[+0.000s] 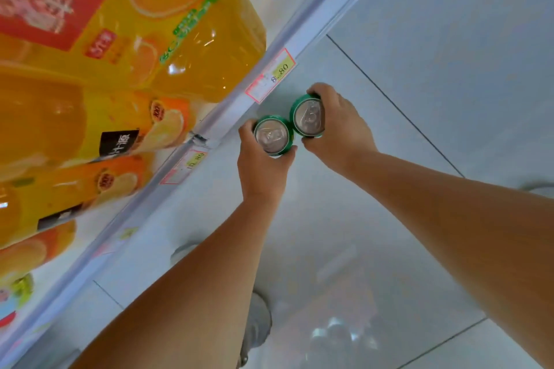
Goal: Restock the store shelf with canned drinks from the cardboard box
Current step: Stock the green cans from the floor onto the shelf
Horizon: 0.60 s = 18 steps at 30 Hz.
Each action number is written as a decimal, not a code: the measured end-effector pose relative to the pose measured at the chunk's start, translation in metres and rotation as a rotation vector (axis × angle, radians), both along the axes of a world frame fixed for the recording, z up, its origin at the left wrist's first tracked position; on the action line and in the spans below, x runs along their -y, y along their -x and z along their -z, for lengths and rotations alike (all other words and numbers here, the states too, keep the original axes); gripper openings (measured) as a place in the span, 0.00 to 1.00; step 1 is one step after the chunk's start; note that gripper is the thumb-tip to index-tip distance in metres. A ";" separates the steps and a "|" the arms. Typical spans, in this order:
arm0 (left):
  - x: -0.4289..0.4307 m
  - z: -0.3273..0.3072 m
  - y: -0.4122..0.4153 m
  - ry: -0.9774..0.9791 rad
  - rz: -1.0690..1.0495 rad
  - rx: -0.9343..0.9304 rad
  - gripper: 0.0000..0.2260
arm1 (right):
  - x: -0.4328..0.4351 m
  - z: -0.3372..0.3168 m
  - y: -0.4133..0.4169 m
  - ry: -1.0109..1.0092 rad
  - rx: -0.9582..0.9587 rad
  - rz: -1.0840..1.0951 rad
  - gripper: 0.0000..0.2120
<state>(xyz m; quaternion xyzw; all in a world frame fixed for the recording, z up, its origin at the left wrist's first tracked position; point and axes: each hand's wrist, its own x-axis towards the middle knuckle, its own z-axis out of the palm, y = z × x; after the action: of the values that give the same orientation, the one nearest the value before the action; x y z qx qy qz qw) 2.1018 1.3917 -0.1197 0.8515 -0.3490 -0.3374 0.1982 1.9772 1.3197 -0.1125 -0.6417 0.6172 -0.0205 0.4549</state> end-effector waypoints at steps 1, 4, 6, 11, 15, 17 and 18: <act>0.000 -0.009 0.003 -0.020 0.004 -0.007 0.33 | -0.005 -0.007 0.005 -0.013 0.001 0.025 0.33; -0.007 -0.055 0.015 -0.054 -0.017 -0.068 0.31 | -0.017 -0.051 0.029 -0.077 0.015 0.151 0.32; -0.011 -0.107 0.023 -0.066 -0.036 -0.140 0.30 | -0.020 -0.101 0.048 -0.112 0.034 0.205 0.32; -0.005 -0.261 0.030 -0.012 0.041 -0.279 0.29 | -0.004 -0.264 0.085 -0.092 0.081 0.232 0.32; 0.019 -0.395 0.039 0.105 0.062 -0.374 0.31 | 0.028 -0.410 0.094 -0.020 0.145 0.210 0.32; 0.029 -0.463 0.043 0.192 0.069 -0.375 0.31 | 0.040 -0.482 0.094 0.023 0.214 0.200 0.32; 0.033 -0.495 0.044 0.235 0.061 -0.366 0.31 | 0.045 -0.518 0.093 0.043 0.262 0.196 0.32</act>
<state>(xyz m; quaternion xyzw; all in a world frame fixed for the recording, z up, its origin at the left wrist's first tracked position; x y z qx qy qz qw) 2.0574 1.3585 0.3749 0.7363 -0.3695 -0.4491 0.3458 1.8846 1.2747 0.4056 -0.5797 0.6117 -0.1616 0.5134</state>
